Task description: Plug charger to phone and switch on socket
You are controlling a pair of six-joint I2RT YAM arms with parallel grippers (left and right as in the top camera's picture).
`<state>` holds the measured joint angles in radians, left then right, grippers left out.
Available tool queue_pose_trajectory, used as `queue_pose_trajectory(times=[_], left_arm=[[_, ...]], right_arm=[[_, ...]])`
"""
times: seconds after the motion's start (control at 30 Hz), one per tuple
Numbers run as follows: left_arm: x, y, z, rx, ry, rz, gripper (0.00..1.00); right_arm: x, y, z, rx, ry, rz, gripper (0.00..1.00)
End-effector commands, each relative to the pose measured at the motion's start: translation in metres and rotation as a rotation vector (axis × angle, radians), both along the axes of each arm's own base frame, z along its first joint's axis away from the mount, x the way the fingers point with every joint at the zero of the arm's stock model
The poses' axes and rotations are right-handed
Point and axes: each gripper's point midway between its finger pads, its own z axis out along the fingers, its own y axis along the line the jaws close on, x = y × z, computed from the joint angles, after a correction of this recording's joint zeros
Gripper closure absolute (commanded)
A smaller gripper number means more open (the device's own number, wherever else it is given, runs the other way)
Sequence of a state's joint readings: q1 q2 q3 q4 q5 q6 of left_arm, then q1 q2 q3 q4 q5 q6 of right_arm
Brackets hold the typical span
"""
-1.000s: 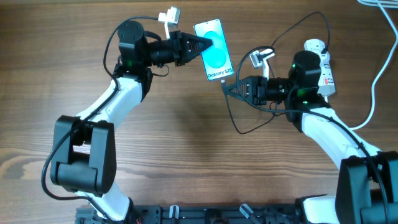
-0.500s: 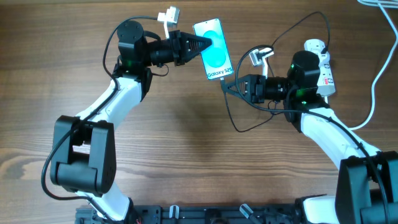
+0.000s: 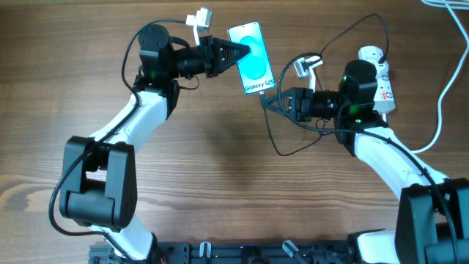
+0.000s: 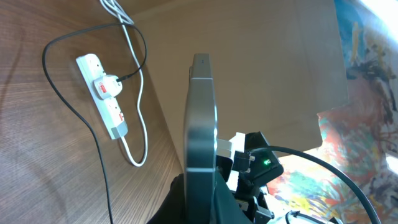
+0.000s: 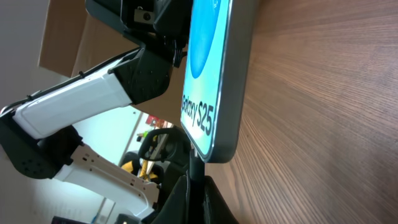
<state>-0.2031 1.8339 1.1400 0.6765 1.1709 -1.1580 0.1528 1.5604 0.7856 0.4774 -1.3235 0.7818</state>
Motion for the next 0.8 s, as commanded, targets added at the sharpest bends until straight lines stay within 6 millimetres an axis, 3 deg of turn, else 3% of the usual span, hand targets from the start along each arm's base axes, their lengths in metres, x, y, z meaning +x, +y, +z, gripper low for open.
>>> queue_pose_trajectory(times=[0.0,0.17,0.5,0.63,0.77], left_arm=[[-0.011,-0.009,0.01,-0.006,-0.032,-0.063,0.96],[-0.019,-0.011,0.01,-0.006,-0.036,-0.105,0.96],[-0.057,-0.012,0.009,-0.003,-0.165,-0.328,0.96],[-0.058,-0.014,0.009,-0.003,-0.164,-0.328,0.96],[-0.045,-0.014,0.009,0.002,-0.159,-0.252,0.96]], right_arm=[[0.004,0.002,0.0,-0.005,-0.006,-0.019,0.96],[0.004,0.004,0.002,-0.002,-0.023,-0.015,0.96],[0.01,0.004,0.016,0.014,-0.149,-0.034,0.96],[0.01,0.004,0.018,0.018,-0.161,-0.031,0.95],[-0.003,0.005,0.019,0.032,-0.15,0.043,0.86]])
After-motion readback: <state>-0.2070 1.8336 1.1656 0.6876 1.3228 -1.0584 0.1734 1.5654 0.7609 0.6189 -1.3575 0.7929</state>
